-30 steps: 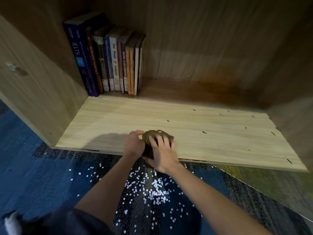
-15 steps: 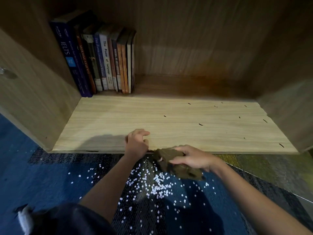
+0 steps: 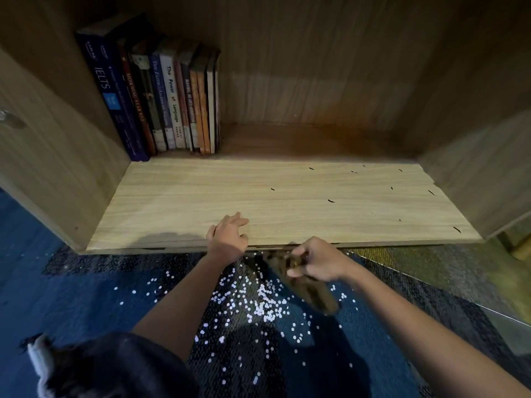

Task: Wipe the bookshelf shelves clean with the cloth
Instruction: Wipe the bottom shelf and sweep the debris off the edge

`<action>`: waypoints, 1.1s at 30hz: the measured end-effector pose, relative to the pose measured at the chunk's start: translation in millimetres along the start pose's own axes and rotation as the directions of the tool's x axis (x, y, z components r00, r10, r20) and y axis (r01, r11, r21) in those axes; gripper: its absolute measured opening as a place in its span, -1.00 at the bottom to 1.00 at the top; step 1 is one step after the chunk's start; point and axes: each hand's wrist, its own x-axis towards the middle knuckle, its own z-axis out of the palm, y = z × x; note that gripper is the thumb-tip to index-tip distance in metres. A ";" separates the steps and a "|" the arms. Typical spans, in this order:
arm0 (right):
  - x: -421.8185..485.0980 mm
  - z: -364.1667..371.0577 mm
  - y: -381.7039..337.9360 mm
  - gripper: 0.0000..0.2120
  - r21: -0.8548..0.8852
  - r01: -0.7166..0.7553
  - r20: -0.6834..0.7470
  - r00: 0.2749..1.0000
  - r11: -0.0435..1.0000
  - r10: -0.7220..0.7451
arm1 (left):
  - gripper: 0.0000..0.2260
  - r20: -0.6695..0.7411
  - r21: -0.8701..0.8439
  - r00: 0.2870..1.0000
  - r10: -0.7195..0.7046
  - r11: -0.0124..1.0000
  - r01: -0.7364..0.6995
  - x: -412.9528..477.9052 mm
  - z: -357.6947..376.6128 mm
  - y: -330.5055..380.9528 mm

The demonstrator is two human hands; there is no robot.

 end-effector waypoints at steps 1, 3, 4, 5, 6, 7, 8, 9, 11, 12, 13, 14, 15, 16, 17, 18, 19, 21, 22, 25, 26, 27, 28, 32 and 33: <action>-1.9 0.2 -0.6 -0.93 -0.004 -0.018 -0.015 1.000 1.000 0.017 | -0.57 0.016 0.007 1.000 0.000 1.000 0.000 -1.2 -0.8 0.3; -2.9 -3.1 -0.2 -0.93 0.003 0.005 -0.003 1.000 1.000 -0.005 | -0.56 0.019 0.018 1.000 0.006 1.000 -0.006 -1.6 -1.5 -0.3; -1.6 -6.1 0.4 -0.94 0.002 0.022 -0.007 1.000 1.000 -0.022 | -0.56 0.021 0.022 1.000 0.007 1.000 -0.007 -0.7 -2.2 -0.4; -3.0 -7.2 0.3 -0.94 -0.019 0.021 -0.036 0.999 1.000 -0.021 | -0.56 0.030 0.026 1.000 0.004 1.000 -0.005 -1.8 -2.5 -0.4; -2.9 -8.5 -1.2 -0.92 -0.033 0.020 -0.061 0.998 0.999 -0.022 | -0.56 0.026 0.024 1.000 0.003 1.000 -0.004 -1.8 -3.6 -0.9; -3.3 -8.7 -0.5 -0.90 -0.015 0.014 -0.062 0.998 1.000 -0.015 | -0.56 0.016 0.019 1.000 0.005 1.000 -0.005 -1.7 -1.9 -0.3; -2.9 -8.0 -0.7 -0.89 0.009 0.011 -0.050 0.999 1.000 -0.011 | -0.56 0.008 0.014 1.000 -0.001 1.000 0.001 -1.8 -1.7 -0.1; -2.8 -7.7 -0.5 -0.89 0.027 -0.001 -0.044 0.999 1.000 0.002 | -0.57 0.001 0.004 1.000 -0.012 1.000 0.012 -1.8 -1.6 1.0; -7.0 -7.8 0.9 -0.93 0.077 -0.008 -0.004 1.000 0.997 0.009 | -0.59 -0.036 -0.036 0.999 -0.038 0.999 0.037 -2.4 1.4 3.5; -7.7 -9.6 0.3 -0.93 0.083 0.006 0.018 1.000 0.997 -0.007 | -0.61 -0.072 -0.060 0.996 -0.055 0.997 0.051 -1.4 2.5 5.2; -9.1 -12.9 -1.3 -0.92 0.069 0.011 0.019 1.000 0.998 -0.012 | -0.62 -0.100 -0.081 0.992 -0.076 0.994 0.068 -0.5 3.5 8.4; -11.7 -17.0 -4.4 -0.89 0.054 0.015 0.011 1.000 0.998 -0.015 | -0.64 -0.118 -0.093 0.989 -0.091 0.992 0.080 0.5 4.5 11.6; -13.2 -22.9 -8.9 -0.85 0.042 0.022 0.001 1.000 0.999 -0.022 | -0.64 -0.132 -0.099 0.986 -0.097 0.992 0.084 2.8 5.7 14.3; -13.6 -31.0 -14.2 -0.83 0.036 0.035 -0.029 0.999 0.999 -0.034 | -0.64 -0.140 -0.103 0.985 -0.098 0.991 0.083 6.5 7.2 16.5; -12.8 -39.2 -19.0 -0.83 0.043 0.051 -0.102 0.994 0.998 -0.046 | -0.64 -0.136 -0.105 0.986 -0.097 0.991 0.083 9.7 8.5 18.6; -12.0 -48.7 -25.3 -0.87 0.045 0.085 -0.217 0.973 0.995 -0.073 | -0.63 -0.133 -0.108 0.987 -0.094 0.991 0.080 12.5 8.4 21.0; -7.5 -58.3 -30.7 -0.91 0.024 0.119 -0.346 0.932 0.993 -0.104 | -0.63 -0.133 -0.111 0.987 -0.092 0.991 0.078 16.3 9.2 22.8; 9.8 -69.6 -40.1 -0.86 -0.077 0.145 -0.526 0.835 0.986 -0.164 | -0.64 -0.147 -0.117 0.984 -0.102 0.989 0.085 24.6 10.1 26.2; 21.3 -68.4 -41.7 -0.80 -0.127 0.129 -0.566 0.805 0.983 -0.179 | -0.64 -0.152 -0.120 0.982 -0.112 0.988 0.094 28.8 10.2 28.7; 54.9 -44.5 -25.1 -0.66 -0.236 -0.002 -0.492 0.863 0.972 -0.118 | -0.66 -0.151 -0.125 0.981 -0.125 0.986 0.107 38.6 11.6 38.9; 62.6 -34.3 -14.7 -0.62 -0.302 -0.071 -0.412 0.909 0.951 -0.063 | -0.65 -0.154 -0.121 0.980 -0.125 0.987 0.107 41.1 12.0 41.9; 67.6 -25.0 -2.9 -0.57 -0.354 -0.121 -0.336 0.942 0.927 -0.006 | -0.65 -0.157 -0.113 0.979 -0.130 0.987 0.113 43.6 11.9 44.1; 69.7 -17.5 7.7 -0.53 -0.374 -0.138 -0.286 0.958 0.917 0.027 | -0.64 -0.160 -0.098 0.977 -0.139 0.987 0.125 46.2 11.1 44.8; 77.5 -8.6 35.4 -0.60 -0.351 -0.094 -0.355 0.934 0.932 -0.040 | -0.56 -0.140 -0.051 0.978 -0.152 0.988 0.146 62.4 13.1 31.3; 83.0 -8.3 38.5 -0.63 -0.354 -0.083 -0.393 0.917 0.932 -0.068 | -0.52 -0.116 -0.045 0.982 -0.150 0.988 0.146 65.3 14.8 26.7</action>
